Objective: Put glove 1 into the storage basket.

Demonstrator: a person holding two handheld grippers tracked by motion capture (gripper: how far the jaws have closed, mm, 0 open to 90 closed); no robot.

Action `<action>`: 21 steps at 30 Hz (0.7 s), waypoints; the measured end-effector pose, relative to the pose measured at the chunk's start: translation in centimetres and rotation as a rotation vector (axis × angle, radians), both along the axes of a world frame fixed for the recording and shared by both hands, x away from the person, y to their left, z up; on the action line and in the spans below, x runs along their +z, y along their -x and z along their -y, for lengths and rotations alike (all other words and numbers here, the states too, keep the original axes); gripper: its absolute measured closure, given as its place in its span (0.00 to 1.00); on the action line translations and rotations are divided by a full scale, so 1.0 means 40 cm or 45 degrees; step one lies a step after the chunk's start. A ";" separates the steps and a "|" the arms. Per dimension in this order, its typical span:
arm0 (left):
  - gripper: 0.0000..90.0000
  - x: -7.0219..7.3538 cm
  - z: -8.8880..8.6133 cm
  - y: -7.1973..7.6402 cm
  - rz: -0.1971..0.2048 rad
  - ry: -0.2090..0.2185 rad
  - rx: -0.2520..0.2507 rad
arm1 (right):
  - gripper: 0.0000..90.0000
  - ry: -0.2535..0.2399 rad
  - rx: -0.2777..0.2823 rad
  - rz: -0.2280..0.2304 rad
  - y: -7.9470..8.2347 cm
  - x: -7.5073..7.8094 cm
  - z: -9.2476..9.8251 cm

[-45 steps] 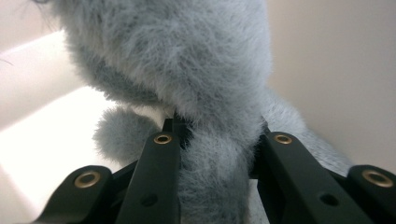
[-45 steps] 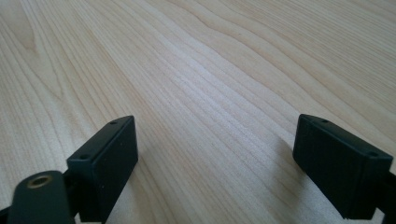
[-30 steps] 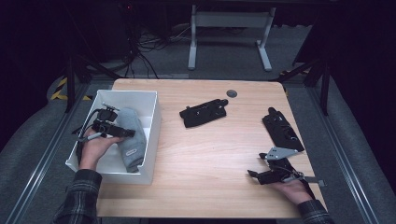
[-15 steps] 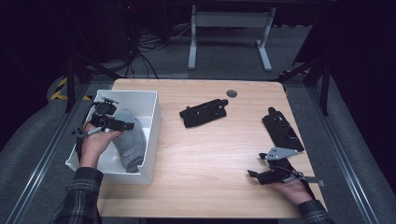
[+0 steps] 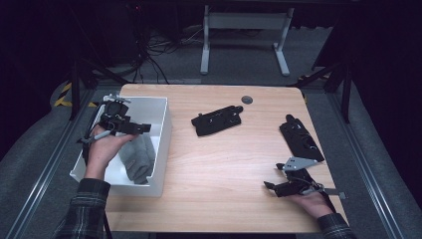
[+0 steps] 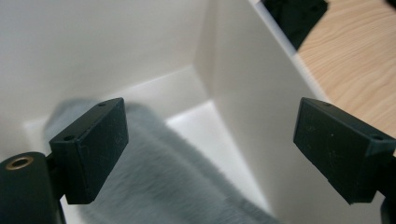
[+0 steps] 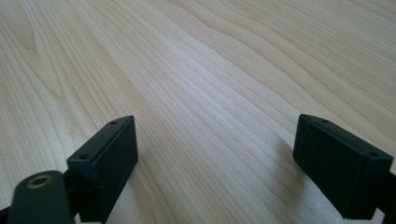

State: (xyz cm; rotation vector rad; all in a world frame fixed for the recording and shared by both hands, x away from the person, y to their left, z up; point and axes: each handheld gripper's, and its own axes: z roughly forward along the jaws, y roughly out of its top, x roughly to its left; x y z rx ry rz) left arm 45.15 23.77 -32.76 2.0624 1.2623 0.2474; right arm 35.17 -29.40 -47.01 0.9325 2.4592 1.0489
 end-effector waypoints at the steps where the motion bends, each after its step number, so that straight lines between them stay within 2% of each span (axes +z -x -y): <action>1: 0.12 0.009 0.012 0.003 0.010 0.003 -0.014 | 0.16 0.000 0.000 0.000 0.000 0.000 0.000; 7: 0.12 0.047 0.075 0.025 0.053 0.035 -0.083 | 0.16 0.000 0.000 0.000 0.000 0.000 0.000; 12: 0.12 0.073 0.148 0.053 0.092 0.050 -0.148 | 0.16 0.000 0.001 0.000 0.000 0.000 0.000; 19: 0.12 0.090 0.243 0.091 0.146 0.075 -0.219 | 0.16 0.001 0.001 0.001 0.000 0.000 0.000; 21: 0.12 0.089 0.258 0.096 0.150 0.077 -0.229 | 0.16 0.001 0.001 0.000 0.000 0.000 0.000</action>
